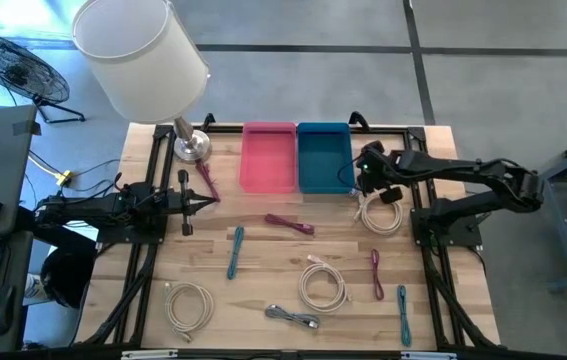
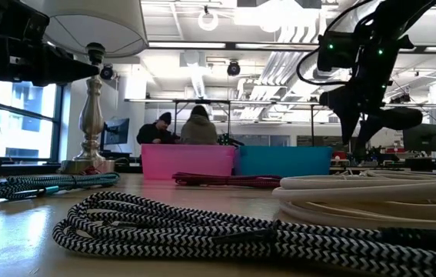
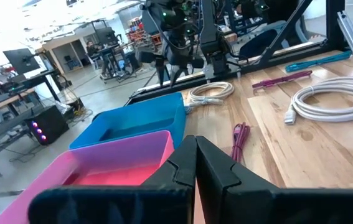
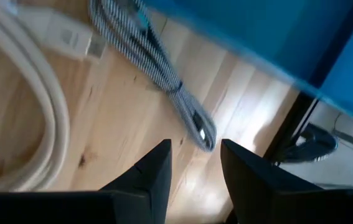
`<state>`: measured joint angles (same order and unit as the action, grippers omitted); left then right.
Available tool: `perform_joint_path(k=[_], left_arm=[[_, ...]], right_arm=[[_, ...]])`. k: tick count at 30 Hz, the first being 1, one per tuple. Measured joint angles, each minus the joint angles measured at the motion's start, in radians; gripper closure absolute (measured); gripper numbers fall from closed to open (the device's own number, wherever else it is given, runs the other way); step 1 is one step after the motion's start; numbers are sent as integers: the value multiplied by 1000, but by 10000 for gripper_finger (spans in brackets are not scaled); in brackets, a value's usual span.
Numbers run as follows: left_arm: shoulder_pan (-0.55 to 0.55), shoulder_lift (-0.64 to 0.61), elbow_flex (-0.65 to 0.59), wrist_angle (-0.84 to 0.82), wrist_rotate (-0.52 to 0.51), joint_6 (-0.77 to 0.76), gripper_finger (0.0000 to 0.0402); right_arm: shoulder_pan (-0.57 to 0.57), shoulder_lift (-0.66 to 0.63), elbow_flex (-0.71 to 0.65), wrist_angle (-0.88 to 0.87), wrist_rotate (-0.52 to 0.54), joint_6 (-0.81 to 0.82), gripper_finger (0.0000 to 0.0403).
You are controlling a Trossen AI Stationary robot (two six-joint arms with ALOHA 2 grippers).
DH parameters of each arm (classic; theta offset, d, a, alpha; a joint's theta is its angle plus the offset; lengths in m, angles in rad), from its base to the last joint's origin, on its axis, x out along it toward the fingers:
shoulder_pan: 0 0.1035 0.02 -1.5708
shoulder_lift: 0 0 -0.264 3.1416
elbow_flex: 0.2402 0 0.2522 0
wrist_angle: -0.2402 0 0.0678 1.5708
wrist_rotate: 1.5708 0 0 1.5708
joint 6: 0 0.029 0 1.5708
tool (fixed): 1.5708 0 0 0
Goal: Pick & Place USB Port
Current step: Put the top white and black charger cable into the blue bin
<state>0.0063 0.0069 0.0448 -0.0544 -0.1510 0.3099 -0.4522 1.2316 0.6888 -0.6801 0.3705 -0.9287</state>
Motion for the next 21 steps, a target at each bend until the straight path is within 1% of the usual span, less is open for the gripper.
perform_joint_path(k=[3, 6, 13, 21], left_arm=[[0, 0, 0, 0, 0, 0, 400], [0, 0, 0, 0, 0, 0, 400], [0, 0, 0, 0, 0, 0, 400], [0, 0, 0, 0, 1, 0, 400]], right_arm=[[-1, 17, 0, 31, -8, 1, 272], [-12, 64, 0, 41, -2, -1, 272], [-26, 183, 23, 61, 66, 2, 272], [-26, 230, 62, 46, 49, 10, 272]])
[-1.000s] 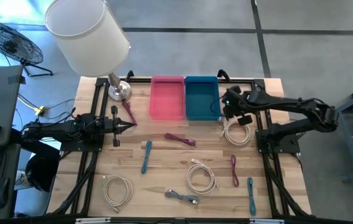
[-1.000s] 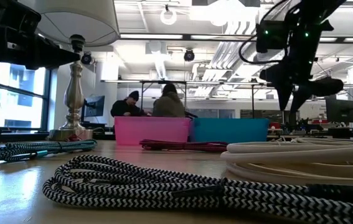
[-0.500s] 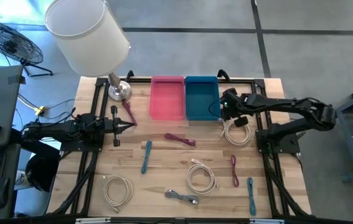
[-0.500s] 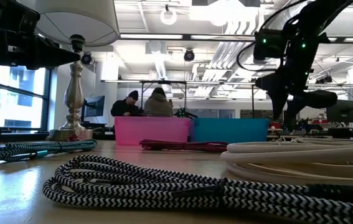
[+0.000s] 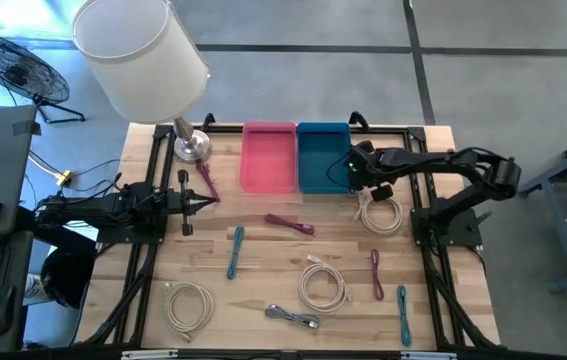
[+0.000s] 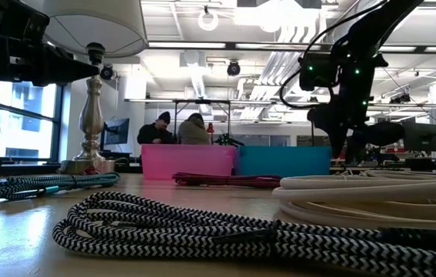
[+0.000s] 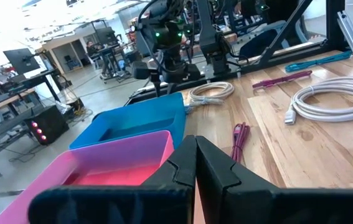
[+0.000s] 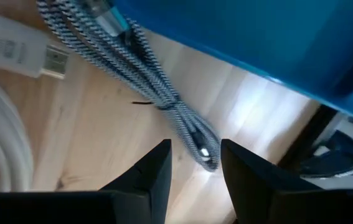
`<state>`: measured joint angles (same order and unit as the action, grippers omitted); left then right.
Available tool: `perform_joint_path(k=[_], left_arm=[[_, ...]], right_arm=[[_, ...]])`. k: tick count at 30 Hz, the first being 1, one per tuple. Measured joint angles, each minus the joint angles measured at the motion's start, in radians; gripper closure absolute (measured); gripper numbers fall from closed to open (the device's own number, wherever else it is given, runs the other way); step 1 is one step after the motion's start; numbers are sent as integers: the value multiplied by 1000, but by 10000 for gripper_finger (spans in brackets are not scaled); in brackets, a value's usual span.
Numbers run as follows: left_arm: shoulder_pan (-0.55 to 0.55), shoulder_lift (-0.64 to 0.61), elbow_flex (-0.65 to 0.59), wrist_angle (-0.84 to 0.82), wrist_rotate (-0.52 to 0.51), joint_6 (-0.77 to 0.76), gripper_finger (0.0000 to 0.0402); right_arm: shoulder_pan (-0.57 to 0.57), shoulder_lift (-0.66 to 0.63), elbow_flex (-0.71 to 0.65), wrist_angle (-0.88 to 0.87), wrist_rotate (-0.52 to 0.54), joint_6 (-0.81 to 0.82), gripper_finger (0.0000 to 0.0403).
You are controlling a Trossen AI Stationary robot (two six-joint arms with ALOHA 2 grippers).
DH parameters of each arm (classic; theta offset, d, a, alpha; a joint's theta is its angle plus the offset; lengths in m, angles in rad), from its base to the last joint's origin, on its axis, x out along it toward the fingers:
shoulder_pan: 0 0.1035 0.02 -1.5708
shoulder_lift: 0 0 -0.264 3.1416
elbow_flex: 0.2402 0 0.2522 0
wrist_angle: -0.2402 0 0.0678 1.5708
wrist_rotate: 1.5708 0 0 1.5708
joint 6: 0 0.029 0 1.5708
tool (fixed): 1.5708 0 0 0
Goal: Pick & Place USB Port
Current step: Put the top white and black charger cable into the blue bin
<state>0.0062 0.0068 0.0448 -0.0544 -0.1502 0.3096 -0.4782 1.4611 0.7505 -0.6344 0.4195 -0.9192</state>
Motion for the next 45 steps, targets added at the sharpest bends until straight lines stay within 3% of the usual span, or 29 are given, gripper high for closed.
perform_joint_path(k=[45], left_arm=[[0, 0, 0, -1, 8, -1, 400]], right_arm=[[-48, 33, 0, 31, -104, -25, 272]])
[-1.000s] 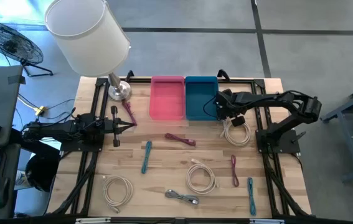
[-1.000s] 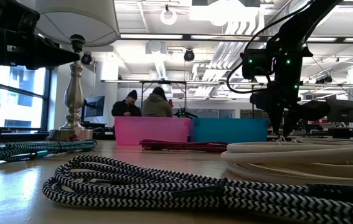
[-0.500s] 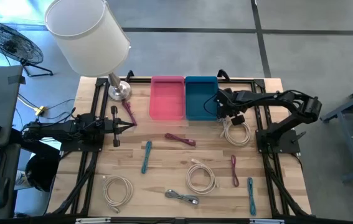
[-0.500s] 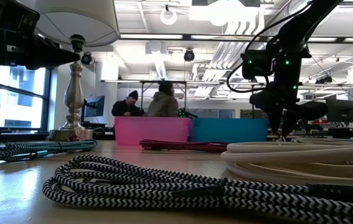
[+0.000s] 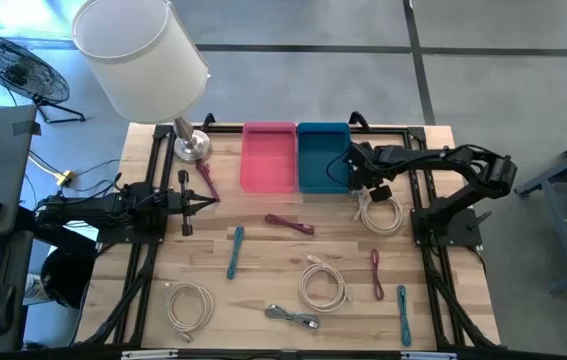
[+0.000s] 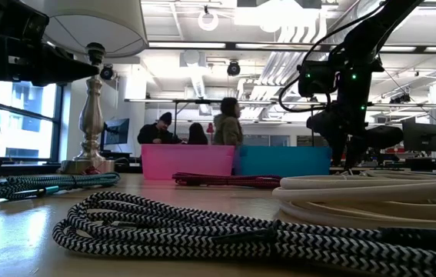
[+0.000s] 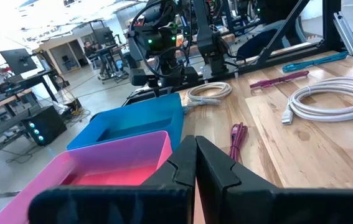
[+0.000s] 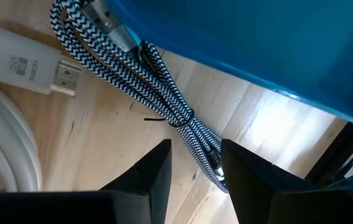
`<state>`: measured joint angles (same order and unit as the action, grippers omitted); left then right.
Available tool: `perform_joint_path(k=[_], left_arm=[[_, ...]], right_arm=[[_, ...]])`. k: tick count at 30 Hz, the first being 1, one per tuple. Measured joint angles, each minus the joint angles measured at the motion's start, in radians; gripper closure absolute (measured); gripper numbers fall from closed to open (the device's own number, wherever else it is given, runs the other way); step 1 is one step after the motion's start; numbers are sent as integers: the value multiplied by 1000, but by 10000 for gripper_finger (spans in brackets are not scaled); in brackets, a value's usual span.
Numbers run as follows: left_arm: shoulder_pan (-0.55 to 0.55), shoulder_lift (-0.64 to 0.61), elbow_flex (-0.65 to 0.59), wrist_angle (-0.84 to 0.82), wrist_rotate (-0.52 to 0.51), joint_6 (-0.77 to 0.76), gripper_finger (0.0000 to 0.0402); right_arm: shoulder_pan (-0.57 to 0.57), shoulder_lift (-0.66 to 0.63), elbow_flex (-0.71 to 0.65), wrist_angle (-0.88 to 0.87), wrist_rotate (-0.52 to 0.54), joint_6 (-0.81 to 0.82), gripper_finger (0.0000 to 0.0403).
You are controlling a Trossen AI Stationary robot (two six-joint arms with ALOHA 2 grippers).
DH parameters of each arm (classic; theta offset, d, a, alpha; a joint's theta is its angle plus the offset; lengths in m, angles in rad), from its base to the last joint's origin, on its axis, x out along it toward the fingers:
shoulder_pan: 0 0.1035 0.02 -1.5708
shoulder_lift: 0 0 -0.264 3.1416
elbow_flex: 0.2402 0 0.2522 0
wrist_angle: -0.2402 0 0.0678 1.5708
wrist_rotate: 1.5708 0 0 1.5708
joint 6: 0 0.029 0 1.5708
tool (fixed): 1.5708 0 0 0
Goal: Pick & Place USB Port
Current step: Put the top white and black charger cable into the blue bin
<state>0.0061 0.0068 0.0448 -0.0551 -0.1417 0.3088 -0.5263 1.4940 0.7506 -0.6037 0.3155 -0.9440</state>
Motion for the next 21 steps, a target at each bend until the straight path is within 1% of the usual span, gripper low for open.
perform_joint_path(k=[4, 11, 14, 16, 19, 21], left_arm=[[0, 0, 0, 0, 0, 0, 400], [0, 0, 0, 0, 0, 0, 400], [0, 0, 0, 0, 0, 0, 400], [0, 0, 0, -3, 1, 0, 400], [0, 0, 0, -5, 13, 0, 400], [0, 0, 0, -8, 33, 0, 400]], right_arm=[[-14, 14, 0, 3, -11, 1, 272], [-22, 89, 0, 45, -8, 1, 272], [-21, 119, 5, 53, 17, 1, 273], [-19, 137, 6, 49, 60, 1, 277], [-15, 142, 4, 49, 99, 4, 305], [-15, 135, 4, 52, 118, 23, 342]])
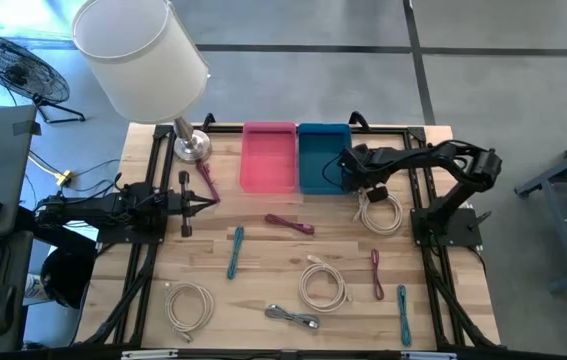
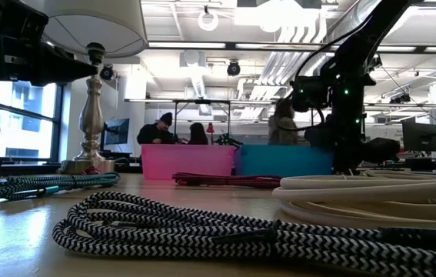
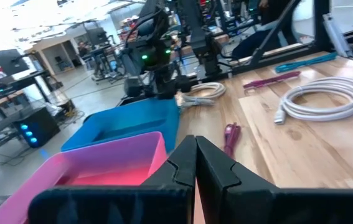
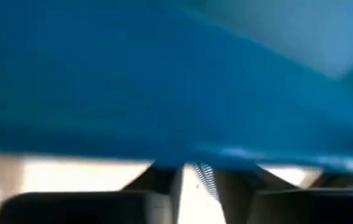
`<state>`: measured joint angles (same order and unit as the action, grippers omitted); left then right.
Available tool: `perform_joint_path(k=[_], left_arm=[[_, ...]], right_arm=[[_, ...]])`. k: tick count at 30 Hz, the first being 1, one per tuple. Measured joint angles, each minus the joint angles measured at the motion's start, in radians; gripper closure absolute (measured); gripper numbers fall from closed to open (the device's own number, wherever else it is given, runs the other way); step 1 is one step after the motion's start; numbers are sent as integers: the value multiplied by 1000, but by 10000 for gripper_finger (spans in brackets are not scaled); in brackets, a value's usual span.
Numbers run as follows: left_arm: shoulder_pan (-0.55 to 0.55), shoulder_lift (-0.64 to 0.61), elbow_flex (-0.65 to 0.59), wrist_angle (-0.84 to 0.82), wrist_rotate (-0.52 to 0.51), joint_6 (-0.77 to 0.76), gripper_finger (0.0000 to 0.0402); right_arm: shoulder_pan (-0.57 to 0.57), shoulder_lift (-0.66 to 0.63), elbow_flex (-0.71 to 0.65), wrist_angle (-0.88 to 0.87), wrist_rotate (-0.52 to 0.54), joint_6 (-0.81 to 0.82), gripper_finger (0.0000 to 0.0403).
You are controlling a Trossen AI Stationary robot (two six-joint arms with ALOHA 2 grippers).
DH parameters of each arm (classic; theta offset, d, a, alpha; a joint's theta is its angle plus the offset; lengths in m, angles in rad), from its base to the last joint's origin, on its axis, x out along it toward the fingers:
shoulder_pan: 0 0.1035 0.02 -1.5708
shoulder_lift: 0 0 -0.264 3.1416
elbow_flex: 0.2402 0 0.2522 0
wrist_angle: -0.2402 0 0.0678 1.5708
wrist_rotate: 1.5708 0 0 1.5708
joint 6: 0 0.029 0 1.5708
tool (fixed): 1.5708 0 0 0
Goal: Pick & Place USB Port
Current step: Put the top white and black charger cable into the blue bin
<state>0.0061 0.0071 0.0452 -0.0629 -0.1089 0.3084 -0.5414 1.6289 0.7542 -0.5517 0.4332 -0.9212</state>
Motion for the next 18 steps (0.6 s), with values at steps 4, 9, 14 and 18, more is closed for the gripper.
perform_joint_path(k=[4, 9, 14, 18], left_arm=[[0, 0, 0, -2, 27, 0, 400], [0, 5, 0, -5, 29, -1, 400], [0, 7, 0, -6, 34, -3, 400], [0, 10, 0, -6, 32, -3, 400]], right_arm=[[-1, 4, 44, -60, 39, 79, 390], [10, 3, 90, -65, 60, 159, 399], [36, -12, 107, -108, 93, 175, 400], [57, -66, 109, -152, 110, 198, 401]])
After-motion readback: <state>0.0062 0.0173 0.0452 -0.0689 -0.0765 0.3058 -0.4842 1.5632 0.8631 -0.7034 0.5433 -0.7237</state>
